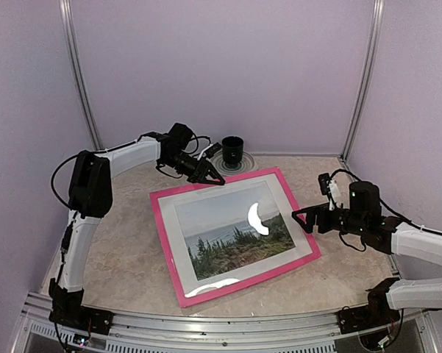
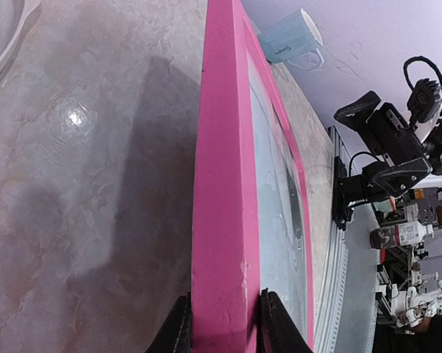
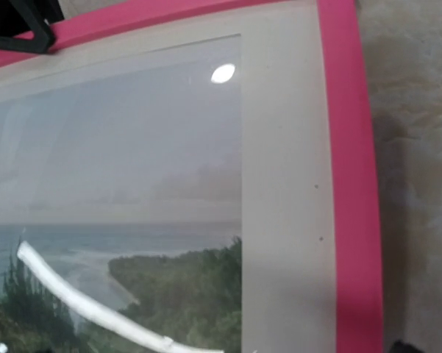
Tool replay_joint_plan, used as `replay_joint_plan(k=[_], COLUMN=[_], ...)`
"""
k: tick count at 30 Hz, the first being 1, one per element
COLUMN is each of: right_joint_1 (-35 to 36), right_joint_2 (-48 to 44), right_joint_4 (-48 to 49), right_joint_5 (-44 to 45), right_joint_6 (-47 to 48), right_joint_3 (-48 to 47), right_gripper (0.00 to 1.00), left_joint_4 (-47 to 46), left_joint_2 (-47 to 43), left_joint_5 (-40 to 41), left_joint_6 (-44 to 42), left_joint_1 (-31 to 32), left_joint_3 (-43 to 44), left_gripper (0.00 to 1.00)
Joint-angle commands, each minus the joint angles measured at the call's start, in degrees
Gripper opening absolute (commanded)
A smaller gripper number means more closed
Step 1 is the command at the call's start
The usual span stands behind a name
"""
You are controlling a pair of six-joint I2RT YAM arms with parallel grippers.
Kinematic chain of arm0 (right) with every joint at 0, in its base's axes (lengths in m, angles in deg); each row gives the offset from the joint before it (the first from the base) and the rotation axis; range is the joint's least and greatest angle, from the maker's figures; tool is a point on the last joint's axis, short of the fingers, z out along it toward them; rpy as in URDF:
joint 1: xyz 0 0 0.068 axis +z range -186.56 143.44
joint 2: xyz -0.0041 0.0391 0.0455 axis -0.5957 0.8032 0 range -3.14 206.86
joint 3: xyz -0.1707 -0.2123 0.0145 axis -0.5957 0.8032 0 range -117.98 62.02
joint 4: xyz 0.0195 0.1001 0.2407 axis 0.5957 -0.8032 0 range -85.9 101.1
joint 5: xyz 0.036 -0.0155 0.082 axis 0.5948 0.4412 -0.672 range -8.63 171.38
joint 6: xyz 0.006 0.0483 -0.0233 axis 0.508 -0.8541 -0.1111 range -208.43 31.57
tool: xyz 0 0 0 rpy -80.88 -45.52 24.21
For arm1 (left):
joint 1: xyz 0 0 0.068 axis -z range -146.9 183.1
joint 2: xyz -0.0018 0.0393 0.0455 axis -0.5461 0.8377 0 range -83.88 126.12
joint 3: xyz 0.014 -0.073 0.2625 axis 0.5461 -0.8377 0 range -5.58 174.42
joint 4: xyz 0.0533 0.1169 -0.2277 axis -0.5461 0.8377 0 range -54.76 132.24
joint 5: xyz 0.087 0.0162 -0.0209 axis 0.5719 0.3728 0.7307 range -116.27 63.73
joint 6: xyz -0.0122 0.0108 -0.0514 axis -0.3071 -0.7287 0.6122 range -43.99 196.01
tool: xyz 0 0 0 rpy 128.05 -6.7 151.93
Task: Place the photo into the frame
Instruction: Turn over the photo frame.
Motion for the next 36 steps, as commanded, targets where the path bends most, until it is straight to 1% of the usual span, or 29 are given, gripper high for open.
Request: replay_joint_plan(k=[1, 5, 14, 19, 21, 23, 29, 31, 33, 34, 36], right_joint_1=[0.45, 0.45, 0.45, 0.45, 0.45, 0.45, 0.45, 0.48, 0.45, 0.5, 0.45], right_joint_2=[-1.35, -1.51, -0.58, -0.68, -0.63, -0.51, -0.43, 0.02, 0.98, 1.58, 3.07], right_joint_4=[-1.76, -1.99, -1.01, -0.75, -0.53, -0.43, -0.28, -0.47, -1.06, -1.61, -2.25], right_joint_5=[1.08, 1.36, 1.09, 1.21, 1.21, 1.16, 1.28, 1.71, 2.03, 2.15, 2.61], right_joint_6=[-0.87, -1.13, -2.01, -2.14, -2.19, -2.29, -2.37, -2.36, -2.2, -2.03, -1.64], right_joint_3=[-0.9, -0.74, 0.24, 0.84, 1.07, 1.25, 1.39, 1.24, 0.46, 0.02, -0.83], right_gripper=[0.99, 0.99, 0.99, 0.99, 0.99, 0.99, 0.99, 0.99, 0.99, 0.99, 0.99], left_joint_4=[0.49, -0.8, -3.45, -4.16, -4.64, -5.26, -6.33, -7.62, -10.26, -12.62, -17.95], left_joint_2=[3.83, 4.75, 5.66, 5.53, 5.36, 4.99, 3.58, 1.46, -2.24, -6.16, -12.99], left_joint_5=[21.08, 23.25, 24.9, 25.78, 25.93, 25.93, 26.91, 29.36, 30.26, 30.42, 32.96], left_joint_6=[-4.28, -3.84, -2.38, -1.97, -1.66, -1.4, -0.44, 2.71, 7.41, 9.72, 13.84], left_joint_1=[-1.6, -1.77, -2.51, -2.7, -2.7, -2.7, -2.7, -2.7, -2.63, -2.5, -1.92], left_joint_3=[1.1, 1.08, 1.08, 0.47, -0.04, -0.8, -2.74, -5.57, -11.07, -15.29, -23.76], left_gripper=[0.03, 0.12, 0.26, 0.41, 0.46, 0.49, 0.51, 0.56, 0.57, 0.62, 0.79])
